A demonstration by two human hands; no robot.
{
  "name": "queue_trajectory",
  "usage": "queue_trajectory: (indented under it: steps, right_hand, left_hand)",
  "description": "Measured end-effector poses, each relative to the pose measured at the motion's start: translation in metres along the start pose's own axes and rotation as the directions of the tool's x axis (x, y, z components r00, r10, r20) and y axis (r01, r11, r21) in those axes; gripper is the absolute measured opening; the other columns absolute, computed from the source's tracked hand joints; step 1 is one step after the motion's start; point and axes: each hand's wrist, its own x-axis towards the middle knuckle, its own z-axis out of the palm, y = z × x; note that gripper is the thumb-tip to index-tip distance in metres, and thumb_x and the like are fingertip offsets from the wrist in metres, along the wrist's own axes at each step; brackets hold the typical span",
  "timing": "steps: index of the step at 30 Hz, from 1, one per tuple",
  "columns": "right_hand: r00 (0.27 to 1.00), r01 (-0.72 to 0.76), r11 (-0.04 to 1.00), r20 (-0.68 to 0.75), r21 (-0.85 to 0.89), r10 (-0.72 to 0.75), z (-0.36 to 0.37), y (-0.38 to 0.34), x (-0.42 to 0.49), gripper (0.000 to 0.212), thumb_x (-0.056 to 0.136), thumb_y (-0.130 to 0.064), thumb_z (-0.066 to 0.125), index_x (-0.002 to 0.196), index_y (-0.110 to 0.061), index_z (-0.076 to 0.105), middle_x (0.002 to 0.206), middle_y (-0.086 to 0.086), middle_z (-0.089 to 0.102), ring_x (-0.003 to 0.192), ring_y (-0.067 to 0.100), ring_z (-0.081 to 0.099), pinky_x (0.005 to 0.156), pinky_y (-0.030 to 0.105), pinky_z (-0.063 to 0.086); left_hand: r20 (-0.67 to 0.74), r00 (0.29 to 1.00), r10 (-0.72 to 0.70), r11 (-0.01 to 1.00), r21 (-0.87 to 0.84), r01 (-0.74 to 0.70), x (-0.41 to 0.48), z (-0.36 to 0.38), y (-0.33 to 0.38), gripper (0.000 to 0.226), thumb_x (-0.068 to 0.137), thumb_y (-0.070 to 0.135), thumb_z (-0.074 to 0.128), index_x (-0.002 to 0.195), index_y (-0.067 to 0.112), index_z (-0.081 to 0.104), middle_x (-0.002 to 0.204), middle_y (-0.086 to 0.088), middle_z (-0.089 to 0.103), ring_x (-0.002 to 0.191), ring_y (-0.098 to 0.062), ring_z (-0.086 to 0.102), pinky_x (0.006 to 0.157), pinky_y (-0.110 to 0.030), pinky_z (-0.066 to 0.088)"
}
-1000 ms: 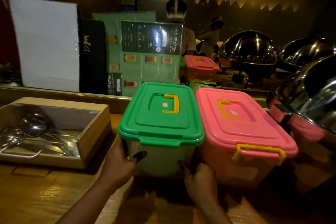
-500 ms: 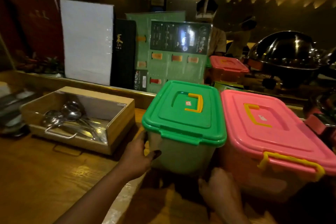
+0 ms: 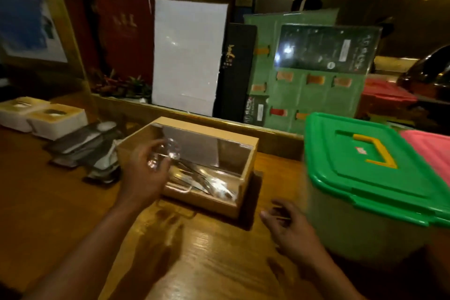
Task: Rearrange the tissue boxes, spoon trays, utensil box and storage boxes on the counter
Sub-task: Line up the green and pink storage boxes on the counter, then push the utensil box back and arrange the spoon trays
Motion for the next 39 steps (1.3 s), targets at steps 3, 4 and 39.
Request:
queue_trajectory:
  steps: [3,4,39]
  right_hand:
    - [0.993,-0.057,0.981,-0.095,0.183,0.075,0.04,-0.025,0.016,0.076,0.064,-0.065,0.073,0.131,-0.034,0.054,0.123,-0.006,0.064,0.107,0.014,0.063,0.09,0.049,0.057]
    - [0.988,-0.069,0.978,-0.124,0.197,0.095,0.053,-0.032,0.019,0.086,0.059,-0.069,0.073,0.134,-0.034,0.053,0.126,-0.006,0.062,0.111,0.015,0.061,0.092,0.05,0.057]
    - [0.741,-0.233,0.97,-0.66,-0.074,0.127,0.039,-0.008,0.048,0.026,0.086,-0.038,0.073,0.108,-0.025,0.068,0.098,-0.005,0.074,0.09,0.014,0.067,0.083,0.038,0.056]
  left_hand:
    - [-0.029,0.984,-0.174,0.984,0.042,0.175,0.056,-0.036,-0.059,0.052,0.088,0.033,0.074,0.136,0.025,0.056,0.131,-0.009,0.061,0.113,-0.029,0.062,0.083,-0.048,0.057]
    - [0.01,0.966,-0.257,0.966,0.034,0.257,0.073,-0.042,-0.073,0.056,0.088,0.036,0.074,0.139,0.024,0.054,0.135,-0.01,0.06,0.116,-0.03,0.061,0.08,-0.043,0.056]
    - [0.598,0.786,-0.155,0.822,-0.363,0.439,0.13,0.073,-0.091,0.077,0.071,0.037,0.082,0.14,0.018,0.053,0.104,-0.002,0.065,0.095,-0.024,0.063,0.068,-0.037,0.053]
